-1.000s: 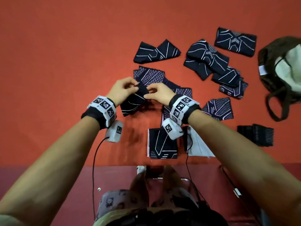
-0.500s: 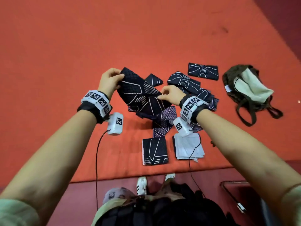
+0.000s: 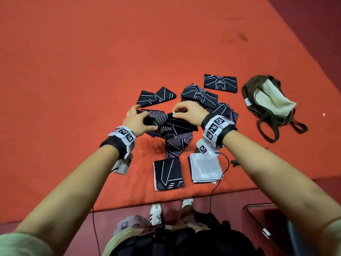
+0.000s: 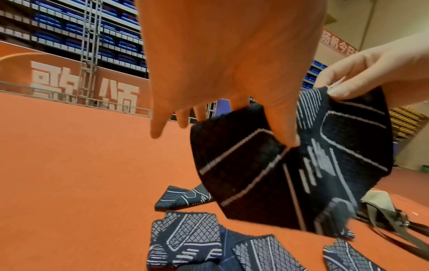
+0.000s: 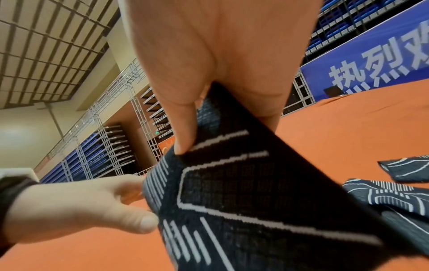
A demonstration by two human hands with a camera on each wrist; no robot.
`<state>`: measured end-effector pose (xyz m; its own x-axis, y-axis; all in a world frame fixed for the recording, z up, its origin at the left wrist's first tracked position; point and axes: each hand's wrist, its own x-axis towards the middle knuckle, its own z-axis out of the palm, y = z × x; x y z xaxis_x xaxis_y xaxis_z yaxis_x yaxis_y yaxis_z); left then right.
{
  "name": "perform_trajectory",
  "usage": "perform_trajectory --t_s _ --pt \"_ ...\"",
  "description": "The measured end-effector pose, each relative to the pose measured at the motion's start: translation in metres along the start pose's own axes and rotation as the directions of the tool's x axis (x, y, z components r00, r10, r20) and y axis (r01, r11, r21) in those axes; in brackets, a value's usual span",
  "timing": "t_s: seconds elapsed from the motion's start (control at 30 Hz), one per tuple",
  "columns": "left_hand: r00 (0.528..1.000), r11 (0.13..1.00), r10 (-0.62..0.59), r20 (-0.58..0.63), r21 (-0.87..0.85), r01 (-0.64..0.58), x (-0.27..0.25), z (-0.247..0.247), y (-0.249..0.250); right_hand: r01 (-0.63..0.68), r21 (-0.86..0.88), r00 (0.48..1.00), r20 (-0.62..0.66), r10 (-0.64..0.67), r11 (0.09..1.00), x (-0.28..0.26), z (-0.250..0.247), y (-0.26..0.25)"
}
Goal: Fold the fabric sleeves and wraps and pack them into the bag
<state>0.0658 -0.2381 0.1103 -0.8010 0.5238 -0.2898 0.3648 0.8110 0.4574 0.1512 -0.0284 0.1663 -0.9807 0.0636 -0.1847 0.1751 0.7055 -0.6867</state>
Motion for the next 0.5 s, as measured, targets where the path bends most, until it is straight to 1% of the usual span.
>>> perform_trajectory --t_s 0.03,0.13,0.2,0.27,0.3,0.33,0.37,0.43,0.47,0.5 --pt "0.999 0.999 0.043 0.008 -0.017 -0.043 0.001 0.002 0.005 -0.003 -0.006 1.0 0.025 0.003 1.0 0.0 -0.001 -0.001" --pt "0.976 0.955 0.198 0.092 -0.242 -0.171 0.002 0.001 0.022 -0.023 0.009 0.997 0.079 0.022 1.0 0.001 -0.003 0.001" --pt "0.96 0.921 0.232 0.159 -0.354 -0.163 0.0 -0.001 0.032 -0.027 0.053 0.999 0.036 0.025 0.998 0.0 -0.004 0.003" --pt "0.962 0.866 0.214 0.17 -0.489 -0.107 0.0 0.001 0.032 -0.055 0.18 0.996 -0.059 0.067 0.982 0.0 -0.006 0.008" --pt "0.97 0.821 0.192 0.148 -0.566 -0.076 0.0 0.003 0.03 -0.101 0.259 0.988 -0.086 0.127 0.961 -0.002 -0.008 0.011" --pt "0.982 0.77 0.15 0.118 -0.637 -0.041 0.0 0.006 0.027 -0.165 0.318 0.976 -0.083 0.201 0.934 -0.006 -0.009 0.014" --pt "0.99 0.716 0.101 0.096 -0.698 -0.005 0.0 0.008 0.024 -0.239 0.357 0.961 -0.044 0.272 0.903 -0.01 -0.01 0.017" --pt "0.996 0.619 0.002 0.084 -0.783 0.065 -0.003 0.011 0.021 -0.367 0.457 0.926 0.095 0.366 0.81 -0.016 -0.007 0.028" --pt "0.996 0.577 -0.036 0.084 -0.812 0.089 -0.004 0.013 0.021 -0.397 0.533 0.913 0.143 0.383 0.747 -0.018 -0.004 0.032" --pt "0.994 0.541 -0.064 0.086 -0.834 0.107 -0.005 0.014 0.022 -0.403 0.628 0.906 0.171 0.388 0.666 -0.021 -0.001 0.035"
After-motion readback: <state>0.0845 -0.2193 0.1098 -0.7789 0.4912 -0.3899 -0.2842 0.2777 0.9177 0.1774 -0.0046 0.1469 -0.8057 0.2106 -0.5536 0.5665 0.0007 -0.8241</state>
